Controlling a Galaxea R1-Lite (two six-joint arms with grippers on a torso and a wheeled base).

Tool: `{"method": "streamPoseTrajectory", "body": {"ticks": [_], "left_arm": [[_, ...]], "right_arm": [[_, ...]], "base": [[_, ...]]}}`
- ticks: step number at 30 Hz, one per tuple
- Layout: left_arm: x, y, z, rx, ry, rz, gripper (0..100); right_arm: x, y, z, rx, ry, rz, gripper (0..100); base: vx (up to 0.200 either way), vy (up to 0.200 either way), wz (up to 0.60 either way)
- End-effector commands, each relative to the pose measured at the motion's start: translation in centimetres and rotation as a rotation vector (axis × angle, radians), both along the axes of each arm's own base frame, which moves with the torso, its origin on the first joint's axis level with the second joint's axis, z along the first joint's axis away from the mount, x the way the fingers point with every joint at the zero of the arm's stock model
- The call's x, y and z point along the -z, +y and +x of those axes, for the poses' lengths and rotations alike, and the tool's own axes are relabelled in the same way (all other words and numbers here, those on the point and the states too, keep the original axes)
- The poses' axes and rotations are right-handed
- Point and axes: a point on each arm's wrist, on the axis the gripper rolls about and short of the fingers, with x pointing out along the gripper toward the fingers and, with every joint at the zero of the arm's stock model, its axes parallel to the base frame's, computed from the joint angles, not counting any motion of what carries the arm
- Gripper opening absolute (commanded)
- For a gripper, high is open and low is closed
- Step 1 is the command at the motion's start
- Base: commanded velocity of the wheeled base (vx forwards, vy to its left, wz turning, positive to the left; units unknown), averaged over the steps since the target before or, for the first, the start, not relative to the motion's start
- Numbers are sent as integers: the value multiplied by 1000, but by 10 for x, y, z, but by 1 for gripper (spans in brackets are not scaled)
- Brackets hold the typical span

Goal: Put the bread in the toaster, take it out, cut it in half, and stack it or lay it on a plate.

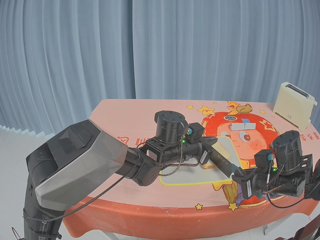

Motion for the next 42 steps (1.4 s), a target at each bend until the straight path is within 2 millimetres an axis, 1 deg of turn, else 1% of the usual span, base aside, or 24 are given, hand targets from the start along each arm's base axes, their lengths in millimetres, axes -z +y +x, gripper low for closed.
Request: {"method": "streamPoseTrajectory", "body": {"ticks": [1, 11, 19, 23, 24, 28, 32, 42], "left_arm": [[5, 1, -2, 2, 20, 18, 0], [-4, -2, 0, -2, -1, 1, 0], [-6, -4, -1, 2, -7, -4, 0], [-9, -8, -3, 11, -14, -11, 0], [-13, -9, -5, 16, -20, -16, 0], [-17, -10, -4, 18, -30, -25, 0], [-16, -9, -4, 16, -18, -15, 0], [-2, -6, -6, 13, 15, 16, 0]], "right_arm": [[-8, 0, 1, 1, -29, 23, 0], [0, -2, 2, 12, 6, -3, 0], [4, -6, 3, 25, 21, -12, 0], [6, -5, 5, 25, 34, -16, 0], [8, -6, 7, 33, 39, -19, 0], [7, -7, 7, 35, 36, -18, 0], [6, -7, 6, 36, 31, -14, 0], [0, -5, 9, 37, 1, 7, 0]], "base": [[0, 0, 0], [0, 0, 0], [0, 0, 0], [0, 0, 0], [0, 0, 0], [0, 0, 0], [0, 0, 0], [0, 0, 0]]}}
